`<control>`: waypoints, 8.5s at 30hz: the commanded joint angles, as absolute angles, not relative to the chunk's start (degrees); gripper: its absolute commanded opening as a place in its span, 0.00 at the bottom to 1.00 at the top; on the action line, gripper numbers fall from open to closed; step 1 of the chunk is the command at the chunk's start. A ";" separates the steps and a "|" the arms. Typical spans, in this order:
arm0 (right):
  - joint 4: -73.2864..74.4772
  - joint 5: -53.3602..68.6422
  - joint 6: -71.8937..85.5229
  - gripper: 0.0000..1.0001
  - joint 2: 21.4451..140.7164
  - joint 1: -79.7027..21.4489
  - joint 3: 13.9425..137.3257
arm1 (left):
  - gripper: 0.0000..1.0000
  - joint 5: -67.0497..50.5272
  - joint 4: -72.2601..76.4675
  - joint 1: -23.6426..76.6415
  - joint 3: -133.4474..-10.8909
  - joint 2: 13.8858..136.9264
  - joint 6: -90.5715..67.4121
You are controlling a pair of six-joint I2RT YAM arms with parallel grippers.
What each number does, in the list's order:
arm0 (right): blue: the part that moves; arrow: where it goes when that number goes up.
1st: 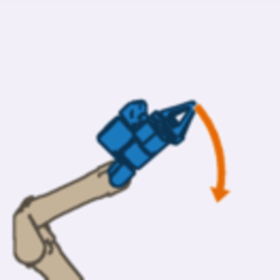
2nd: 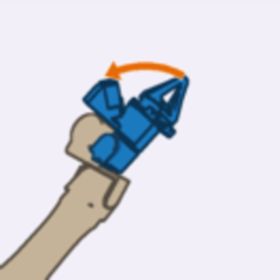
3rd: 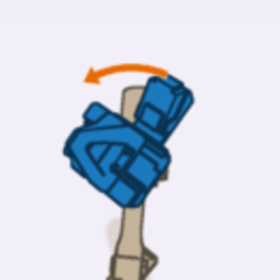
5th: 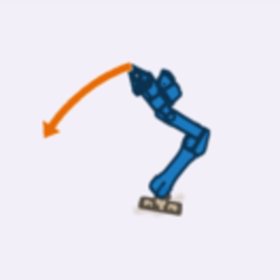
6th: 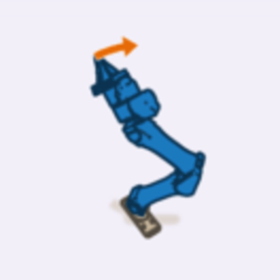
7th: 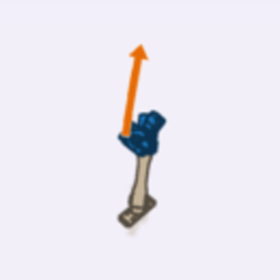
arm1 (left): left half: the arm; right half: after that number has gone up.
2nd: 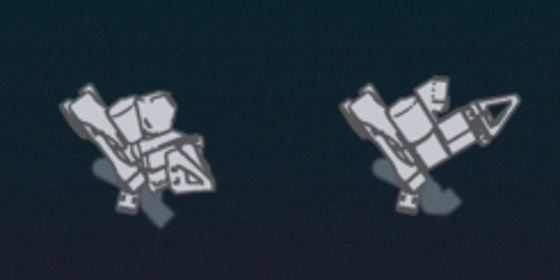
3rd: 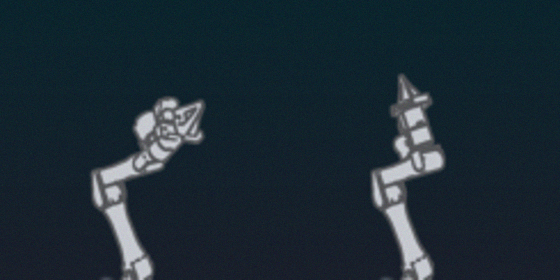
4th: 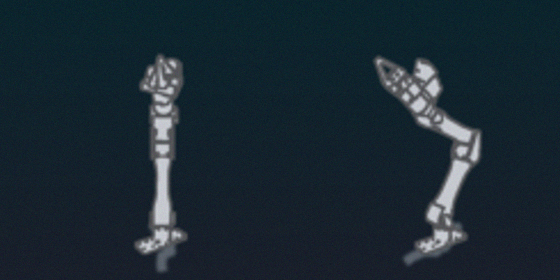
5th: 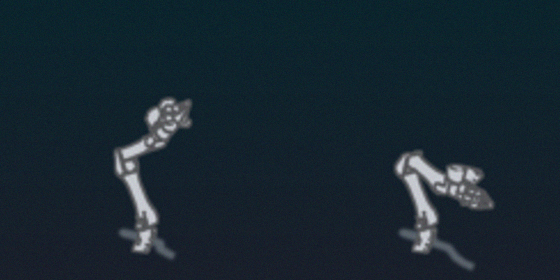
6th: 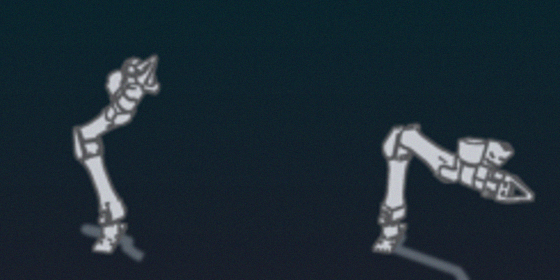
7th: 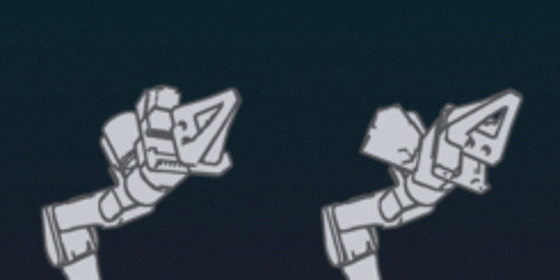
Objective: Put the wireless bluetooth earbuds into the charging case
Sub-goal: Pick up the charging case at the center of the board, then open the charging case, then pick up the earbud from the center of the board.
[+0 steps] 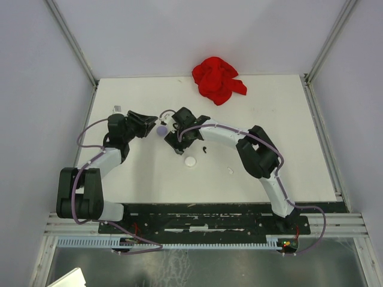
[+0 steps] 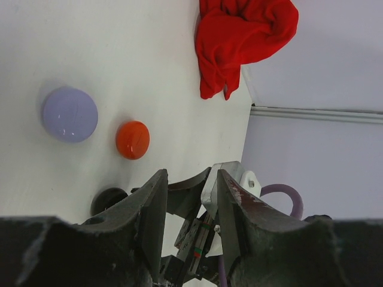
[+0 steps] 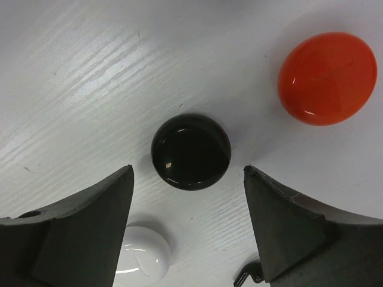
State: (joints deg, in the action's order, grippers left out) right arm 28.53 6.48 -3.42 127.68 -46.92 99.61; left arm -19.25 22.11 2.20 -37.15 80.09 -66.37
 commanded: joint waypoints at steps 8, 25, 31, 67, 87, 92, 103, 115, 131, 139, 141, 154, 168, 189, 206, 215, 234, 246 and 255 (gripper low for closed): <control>28.03 6.32 -4.39 0.76 130.05 -47.11 103.53 | 0.45 -20.82 25.74 1.32 -36.84 80.16 -65.51; 19.96 5.03 -2.94 0.21 124.59 -46.37 96.23 | 0.44 -21.71 25.87 0.81 -36.05 79.16 -65.35; -3.08 13.89 2.36 0.19 110.48 -40.96 77.66 | 0.43 -30.98 34.32 1.10 -36.19 83.23 -64.38; -5.00 24.32 1.14 0.18 100.17 -37.09 69.83 | 0.48 -41.37 31.73 13.37 -44.20 92.93 -52.08; -5.23 24.35 1.18 0.17 100.82 -37.15 70.31 | 0.37 -42.22 31.64 14.86 -44.73 92.97 -50.98; -5.38 24.26 1.23 0.17 100.84 -37.16 70.18 | 0.21 -42.51 31.55 14.94 -44.73 92.86 -50.67; -7.96 22.25 4.43 0.77 97.53 -36.32 67.87 | 0.03 -40.32 32.00 15.30 -44.92 92.61 -51.31; -2.12 10.36 8.66 1.00 91.49 -34.31 66.64 | 0.03 -39.83 35.44 15.27 -47.39 94.56 -56.17; -3.72 6.49 9.62 1.00 98.98 -34.28 68.74 | 0.03 -42.06 36.18 16.78 -47.12 93.21 -57.90; -3.96 4.34 10.16 1.00 98.80 -33.77 67.71 | 0.03 -42.84 37.92 16.79 -47.40 94.02 -60.02; -4.81 3.97 10.23 1.00 97.99 -33.59 66.71 | 0.03 -43.35 38.98 16.73 -47.53 94.76 -61.03; 0.13 0.46 11.74 1.00 96.87 -33.29 67.67 | 0.03 -40.67 45.59 15.68 -45.34 96.15 -68.61; 21.64 1.30 14.00 0.75 105.43 -36.45 75.25 | 0.03 -31.33 61.62 10.95 -36.24 95.78 -82.71; 26.10 -2.67 14.77 0.56 115.41 -40.15 82.42 | 0.03 -31.82 63.51 8.01 -32.28 93.73 -83.40; 28.33 -4.07 14.15 0.42 117.24 -40.53 83.85 | 0.03 -31.99 63.79 7.33 -31.78 93.78 -83.22; 28.51 -3.96 14.24 0.39 117.98 -40.56 84.29 | 0.03 -31.98 63.80 7.20 -31.58 93.52 -83.23; 25.58 -5.01 12.86 0.17 114.69 -40.52 83.40 | 0.03 -32.18 63.55 7.07 -31.41 93.86 -82.88; 18.63 -4.92 12.22 0.14 108.75 -40.37 79.45 | 0.03 -32.37 63.22 6.95 -31.60 94.16 -82.55; 5.86 -1.78 12.48 0.13 100.47 -39.05 72.26 | 0.03 -33.36 64.94 6.88 -32.12 96.18 -84.08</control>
